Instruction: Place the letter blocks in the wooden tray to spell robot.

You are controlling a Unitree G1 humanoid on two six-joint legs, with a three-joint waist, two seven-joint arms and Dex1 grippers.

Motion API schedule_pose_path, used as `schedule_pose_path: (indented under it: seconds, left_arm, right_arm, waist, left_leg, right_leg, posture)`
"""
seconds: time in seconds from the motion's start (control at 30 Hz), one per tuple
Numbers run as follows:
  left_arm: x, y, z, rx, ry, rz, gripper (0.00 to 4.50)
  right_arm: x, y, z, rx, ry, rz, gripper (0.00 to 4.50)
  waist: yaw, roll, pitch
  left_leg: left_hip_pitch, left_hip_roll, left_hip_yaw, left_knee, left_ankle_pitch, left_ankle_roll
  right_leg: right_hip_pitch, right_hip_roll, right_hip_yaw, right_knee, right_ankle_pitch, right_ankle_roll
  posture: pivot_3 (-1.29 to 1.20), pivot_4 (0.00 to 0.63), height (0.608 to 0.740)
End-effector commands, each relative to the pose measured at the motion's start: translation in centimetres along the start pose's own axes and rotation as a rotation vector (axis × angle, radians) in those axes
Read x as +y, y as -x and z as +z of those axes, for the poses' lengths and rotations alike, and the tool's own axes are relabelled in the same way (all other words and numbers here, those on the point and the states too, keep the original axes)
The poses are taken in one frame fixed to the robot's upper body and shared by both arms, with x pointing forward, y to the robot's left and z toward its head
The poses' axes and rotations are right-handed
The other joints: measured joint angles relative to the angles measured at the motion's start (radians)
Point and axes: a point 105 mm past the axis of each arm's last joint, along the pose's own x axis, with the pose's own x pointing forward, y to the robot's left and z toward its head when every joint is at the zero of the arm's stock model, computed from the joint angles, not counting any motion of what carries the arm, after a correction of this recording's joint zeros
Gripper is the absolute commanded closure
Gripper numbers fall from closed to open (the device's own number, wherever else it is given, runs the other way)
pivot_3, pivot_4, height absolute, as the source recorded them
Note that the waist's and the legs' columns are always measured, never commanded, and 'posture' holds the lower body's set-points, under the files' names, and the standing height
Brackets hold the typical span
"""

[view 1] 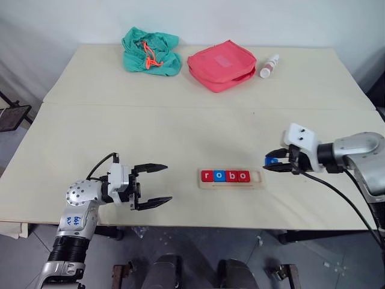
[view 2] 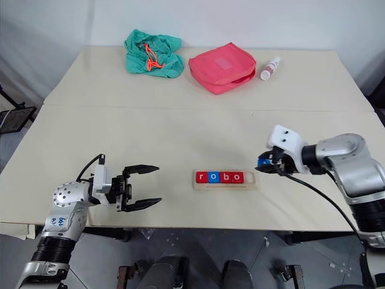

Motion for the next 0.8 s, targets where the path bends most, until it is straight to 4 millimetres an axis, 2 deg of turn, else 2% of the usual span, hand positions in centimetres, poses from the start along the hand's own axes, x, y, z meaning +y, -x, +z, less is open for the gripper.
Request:
schedule_pose_path:
  seconds: [0.03,0.23,0.67,0.8]
  left_arm:
    - [0.0,0.1,0.5,-0.004,-0.033,-0.028,0.00]
    - [0.1,0.2,0.5,0.006,-0.040,-0.038,0.00]
    - [0.1,0.3,0.6,0.006,-0.049,-0.019,0.00]
    - [0.1,0.3,0.6,0.007,-0.049,-0.015,0.00]
  right_arm:
    - [0.6,-0.2,0.8,0.005,0.036,0.045,3.10]
    - [1.4,-1.2,0.9,0.023,0.074,0.114,3.10]
    - [0.8,-2.3,0.1,0.031,0.087,0.124,3.10]
    - [0.8,-2.3,-0.2,0.039,0.086,0.132,1.80]
  waist:
    - [0.001,0.000,0.000]
    - [-0.003,0.000,0.000]
    - [-0.003,0.000,0.000]
    - [-0.003,0.000,0.000]
  left_leg:
    - [0.000,0.000,-0.001,0.000,0.000,0.000]
    - [0.000,0.000,0.000,0.000,0.000,0.000]
    - [-0.001,0.000,0.000,0.000,0.000,0.000]
    - [-0.001,0.000,0.000,0.000,0.000,0.000]
  right_leg:
    - [0.000,0.000,0.000,0.000,0.000,0.000]
    - [-0.001,0.000,0.000,0.000,0.000,0.000]
    - [-0.001,0.000,0.000,0.001,0.000,0.000]
    - [-0.001,0.000,0.000,0.001,0.000,0.000]
  posture:
    - [0.00,0.150,0.740]
    - [0.00,0.150,0.740]
    - [0.00,0.150,0.740]
    - [0.00,0.150,0.740]
